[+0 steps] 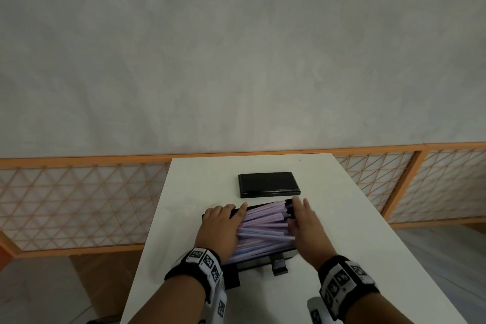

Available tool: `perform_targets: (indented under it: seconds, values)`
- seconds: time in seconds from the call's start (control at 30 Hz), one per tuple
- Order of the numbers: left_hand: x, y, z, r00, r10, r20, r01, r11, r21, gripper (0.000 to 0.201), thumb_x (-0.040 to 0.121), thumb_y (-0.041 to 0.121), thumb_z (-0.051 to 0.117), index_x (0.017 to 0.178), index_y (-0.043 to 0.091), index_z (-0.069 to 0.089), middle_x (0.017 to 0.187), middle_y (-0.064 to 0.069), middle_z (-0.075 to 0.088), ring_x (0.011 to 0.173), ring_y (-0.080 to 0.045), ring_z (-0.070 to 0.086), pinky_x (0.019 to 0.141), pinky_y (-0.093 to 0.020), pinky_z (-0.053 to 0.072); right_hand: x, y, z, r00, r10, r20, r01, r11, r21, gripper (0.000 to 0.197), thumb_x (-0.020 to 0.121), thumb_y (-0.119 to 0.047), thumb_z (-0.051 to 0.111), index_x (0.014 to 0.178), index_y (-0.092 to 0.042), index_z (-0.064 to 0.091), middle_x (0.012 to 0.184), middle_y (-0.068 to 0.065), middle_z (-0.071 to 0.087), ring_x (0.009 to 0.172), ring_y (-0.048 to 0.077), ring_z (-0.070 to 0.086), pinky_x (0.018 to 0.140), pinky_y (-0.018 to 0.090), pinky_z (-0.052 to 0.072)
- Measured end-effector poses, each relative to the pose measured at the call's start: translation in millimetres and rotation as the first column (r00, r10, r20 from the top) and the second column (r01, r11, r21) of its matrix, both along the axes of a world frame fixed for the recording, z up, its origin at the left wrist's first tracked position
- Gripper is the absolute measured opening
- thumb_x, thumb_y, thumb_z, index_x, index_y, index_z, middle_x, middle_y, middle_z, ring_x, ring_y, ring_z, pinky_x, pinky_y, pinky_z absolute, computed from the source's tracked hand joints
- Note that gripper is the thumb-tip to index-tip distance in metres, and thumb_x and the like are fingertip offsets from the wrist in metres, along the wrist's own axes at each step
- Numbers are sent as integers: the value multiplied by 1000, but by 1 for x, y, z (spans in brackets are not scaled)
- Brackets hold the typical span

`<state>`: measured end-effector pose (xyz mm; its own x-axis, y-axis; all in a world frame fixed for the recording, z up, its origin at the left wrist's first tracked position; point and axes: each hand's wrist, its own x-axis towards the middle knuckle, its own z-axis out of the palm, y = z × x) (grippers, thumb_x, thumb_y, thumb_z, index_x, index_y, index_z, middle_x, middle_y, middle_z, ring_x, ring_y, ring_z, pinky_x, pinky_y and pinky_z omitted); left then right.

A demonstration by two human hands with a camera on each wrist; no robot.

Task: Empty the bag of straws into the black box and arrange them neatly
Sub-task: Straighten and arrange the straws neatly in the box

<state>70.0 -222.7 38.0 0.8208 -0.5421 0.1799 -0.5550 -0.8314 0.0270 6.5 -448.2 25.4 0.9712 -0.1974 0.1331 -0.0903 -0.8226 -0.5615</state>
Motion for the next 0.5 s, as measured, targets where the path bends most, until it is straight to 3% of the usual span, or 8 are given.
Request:
perform_targets:
  seconds: [0.1, 0.17, 0.2, 0.27, 0.33, 0.37, 0.43, 0.5]
  values:
    - [-3, 1, 2, 1000, 4, -13, -4, 1000, 15, 70, 87, 32, 49, 147, 29, 13, 141, -1, 36, 124, -24, 35, 106, -38, 19, -6, -4, 13, 909, -373, 185, 273, 869, 414, 40, 101, -23, 39, 137, -8, 44, 139, 11, 49, 130, 27, 43, 104, 31, 33]
    - [-3, 1, 2, 1000, 12, -12, -12, 1000, 29, 70, 87, 28, 48, 148, 29, 12, 141, -1, 36, 123, -24, 35, 106, -37, 19, -15, 4, 29, 809, -444, 385, 248, 852, 461, 35, 96, -34, 39, 115, -9, 55, 111, 7, 58, 106, 22, 53, 89, 29, 40]
    - [-3, 0, 2, 1000, 19, -16, -19, 999, 36, 70, 87, 26, 47, 148, 29, 11, 141, 0, 36, 123, -24, 35, 106, -37, 19, -20, 14, 38, 778, -376, 504, 178, 901, 396, 32, 93, -37, 39, 103, -12, 56, 99, 3, 56, 94, 17, 52, 82, 26, 41]
    - [0, -1, 3, 999, 33, -25, -32, 998, 47, 69, 87, 25, 46, 147, 29, 12, 141, 0, 36, 123, -23, 36, 105, -37, 21, -34, 42, 51, 790, 2, 613, -65, 995, 80, 19, 89, -36, 45, 89, -19, 55, 86, -1, 55, 80, 10, 48, 75, 17, 40]
    - [3, -3, 3, 999, 37, -30, -36, 998, 51, 68, 88, 25, 43, 147, 29, 12, 140, 0, 38, 122, -24, 37, 104, -37, 22, -43, 70, 45, 814, 447, 370, -357, 888, -289, 16, 87, -34, 52, 89, -20, 59, 84, -1, 61, 80, 12, 53, 76, 22, 46]
    - [4, -3, 3, 999, 38, -38, -37, 998, 47, 66, 89, 26, 42, 147, 29, 12, 140, 0, 38, 122, -24, 37, 104, -37, 22, -44, 82, 41, 817, 553, 163, -470, 803, -365, 19, 86, -35, 52, 95, -20, 61, 90, 1, 64, 86, 16, 56, 80, 30, 49]
    - [3, -2, 3, 998, 34, -57, -33, 999, 29, 63, 90, 29, 40, 147, 30, 13, 140, 1, 38, 123, -24, 36, 105, -36, 21, -40, 96, 34, 834, 535, -135, -543, 749, -381, 39, 84, -32, 52, 120, -16, 55, 118, 6, 60, 108, 25, 53, 97, 40, 43]
    - [1, -1, 4, 998, 22, -60, -23, 1000, -7, 60, 91, 27, 39, 147, 30, 16, 139, 0, 40, 122, -24, 38, 105, -36, 22, -30, 100, 35, 853, 468, -229, -522, 770, -368, 51, 82, -23, 52, 132, -12, 47, 131, 9, 52, 118, 29, 48, 103, 38, 37]
